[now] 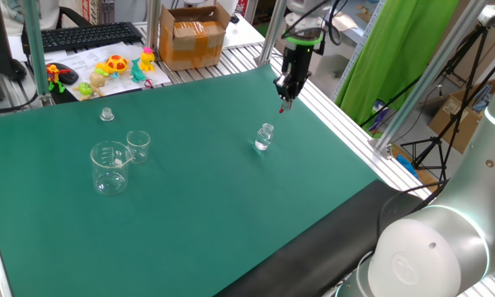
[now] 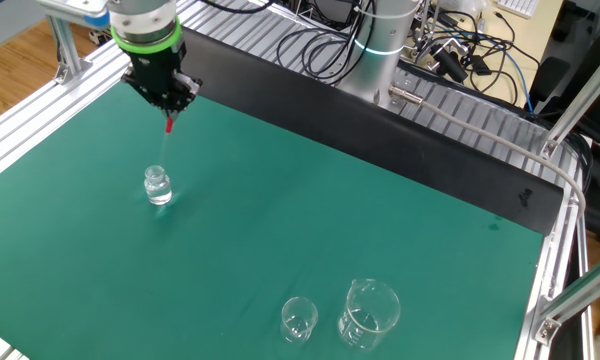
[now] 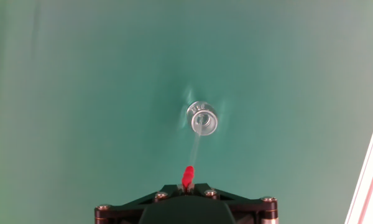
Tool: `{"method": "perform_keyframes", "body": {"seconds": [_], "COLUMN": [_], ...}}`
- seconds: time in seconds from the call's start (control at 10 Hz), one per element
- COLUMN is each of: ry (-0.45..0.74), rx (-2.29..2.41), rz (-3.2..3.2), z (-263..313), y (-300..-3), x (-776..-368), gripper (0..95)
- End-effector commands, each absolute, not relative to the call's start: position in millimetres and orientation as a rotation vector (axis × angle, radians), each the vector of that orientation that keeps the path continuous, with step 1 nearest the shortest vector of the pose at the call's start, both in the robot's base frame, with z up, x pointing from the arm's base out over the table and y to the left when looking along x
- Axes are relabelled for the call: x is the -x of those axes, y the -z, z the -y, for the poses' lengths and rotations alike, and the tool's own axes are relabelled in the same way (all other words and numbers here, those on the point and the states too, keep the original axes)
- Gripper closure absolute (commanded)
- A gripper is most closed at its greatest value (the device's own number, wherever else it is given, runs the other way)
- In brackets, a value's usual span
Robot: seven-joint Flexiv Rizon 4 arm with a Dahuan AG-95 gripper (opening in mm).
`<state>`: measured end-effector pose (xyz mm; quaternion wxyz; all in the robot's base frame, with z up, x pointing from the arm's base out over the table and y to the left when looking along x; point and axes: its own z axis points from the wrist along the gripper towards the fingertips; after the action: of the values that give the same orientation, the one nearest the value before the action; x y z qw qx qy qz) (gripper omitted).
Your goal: Transfer liquid using a dropper
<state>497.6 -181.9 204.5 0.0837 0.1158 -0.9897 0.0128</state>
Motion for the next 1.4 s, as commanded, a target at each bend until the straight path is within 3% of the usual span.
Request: {"method": "perform_keyframes", "body": {"seconds": [0.1,1.4], "ry": [-0.041,-0.057], "rx": [-0.318,-0.166], "rz": [2.943,2.911], "z": [171.4,99.8], "y": [-218.1,-250.5], "x": [-494.3,-475.3], "gripper": [95.0,95.0]}}
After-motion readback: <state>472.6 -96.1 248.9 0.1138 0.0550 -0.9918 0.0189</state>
